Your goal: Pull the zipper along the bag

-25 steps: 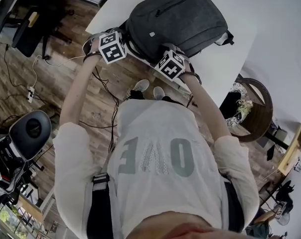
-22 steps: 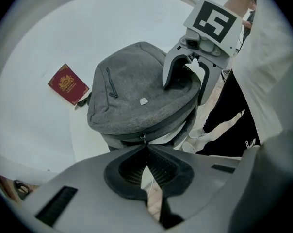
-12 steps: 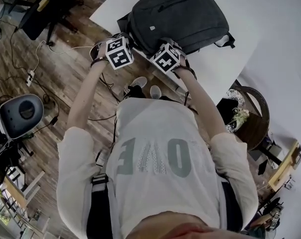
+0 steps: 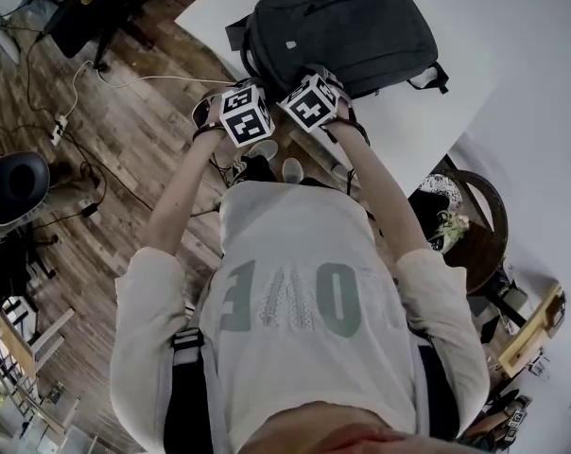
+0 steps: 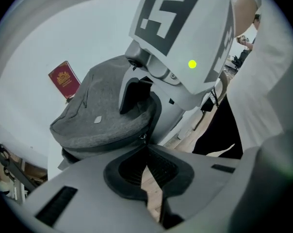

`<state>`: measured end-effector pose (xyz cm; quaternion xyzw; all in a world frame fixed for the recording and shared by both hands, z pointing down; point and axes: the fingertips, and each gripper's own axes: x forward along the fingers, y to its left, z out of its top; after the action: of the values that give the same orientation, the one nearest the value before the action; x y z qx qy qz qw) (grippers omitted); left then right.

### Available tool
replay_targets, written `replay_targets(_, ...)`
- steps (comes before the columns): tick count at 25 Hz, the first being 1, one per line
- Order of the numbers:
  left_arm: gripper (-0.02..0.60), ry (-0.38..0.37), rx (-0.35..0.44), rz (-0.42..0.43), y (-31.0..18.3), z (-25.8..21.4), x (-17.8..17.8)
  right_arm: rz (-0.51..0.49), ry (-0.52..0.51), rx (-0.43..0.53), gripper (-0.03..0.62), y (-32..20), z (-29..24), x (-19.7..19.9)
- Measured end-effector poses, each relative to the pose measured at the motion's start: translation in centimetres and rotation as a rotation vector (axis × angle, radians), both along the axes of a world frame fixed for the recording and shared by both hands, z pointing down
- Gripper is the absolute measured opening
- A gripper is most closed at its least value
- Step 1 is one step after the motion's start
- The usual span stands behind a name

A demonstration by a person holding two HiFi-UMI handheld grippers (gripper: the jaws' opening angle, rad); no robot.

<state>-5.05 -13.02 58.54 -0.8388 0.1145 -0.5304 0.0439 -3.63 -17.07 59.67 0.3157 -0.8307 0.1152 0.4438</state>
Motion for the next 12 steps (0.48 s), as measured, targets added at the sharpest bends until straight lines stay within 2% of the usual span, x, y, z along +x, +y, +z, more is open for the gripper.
replay_targets(6, 0.025, -0.013, 0.009, -0.016, 0.1, 0.6, 0.1, -0.007, -0.001, 0.020, 0.365, 0.1, 0.3, 0.0)
replay_targets(9, 0.025, -0.035, 0.035, 0.012, -0.1, 0.8, -0.3, -0.024, -0.014, 0.016, 0.364, 0.2, 0.0, -0.4)
replay_targets(12, 0.025, -0.077, 0.048, 0.065, -0.7, 1.2, -1.0, -0.144, 0.005, 0.036, 0.364, 1.3, -1.6, -0.3)
